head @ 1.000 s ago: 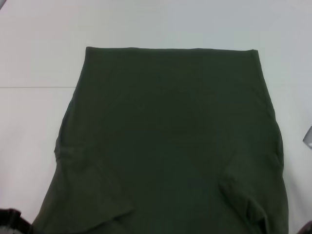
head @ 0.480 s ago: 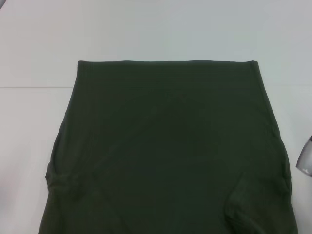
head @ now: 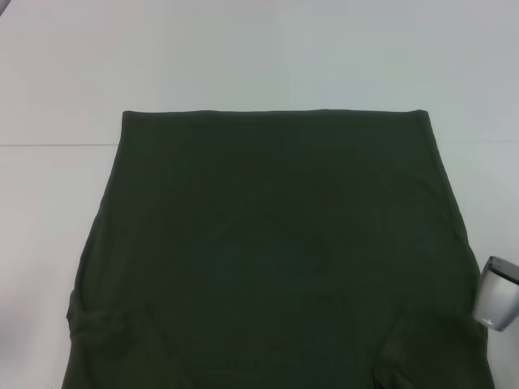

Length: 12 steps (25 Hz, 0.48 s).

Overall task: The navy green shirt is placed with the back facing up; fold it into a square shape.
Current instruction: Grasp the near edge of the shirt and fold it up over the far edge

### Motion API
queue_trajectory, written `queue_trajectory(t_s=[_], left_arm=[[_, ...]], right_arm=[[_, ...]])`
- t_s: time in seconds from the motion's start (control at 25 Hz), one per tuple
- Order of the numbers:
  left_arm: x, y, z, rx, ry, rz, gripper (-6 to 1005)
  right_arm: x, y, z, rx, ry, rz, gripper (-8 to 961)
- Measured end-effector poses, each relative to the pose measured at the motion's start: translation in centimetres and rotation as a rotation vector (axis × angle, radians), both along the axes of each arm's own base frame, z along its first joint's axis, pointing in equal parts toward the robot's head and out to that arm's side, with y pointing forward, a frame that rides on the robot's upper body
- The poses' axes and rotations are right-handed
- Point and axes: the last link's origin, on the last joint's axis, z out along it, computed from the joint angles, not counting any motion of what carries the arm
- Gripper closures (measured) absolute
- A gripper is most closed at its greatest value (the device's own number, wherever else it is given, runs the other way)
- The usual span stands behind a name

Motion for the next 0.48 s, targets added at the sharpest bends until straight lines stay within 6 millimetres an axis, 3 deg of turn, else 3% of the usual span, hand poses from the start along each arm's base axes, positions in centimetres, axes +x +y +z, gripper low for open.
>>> queue_trajectory(t_s=[0.28, 0.48], left_arm=[[0.2, 0.4, 0.3, 0.052, -0.039, 0.007, 995], [1.2, 1.8, 1.2, 0.197, -0.171, -0.014, 995]], right_arm=[[-0.3, 0.0, -0.2, 0.014, 0.034, 0.004, 887], [-0.5, 1.5, 1.4, 0.146, 0.158, -0.017, 887]])
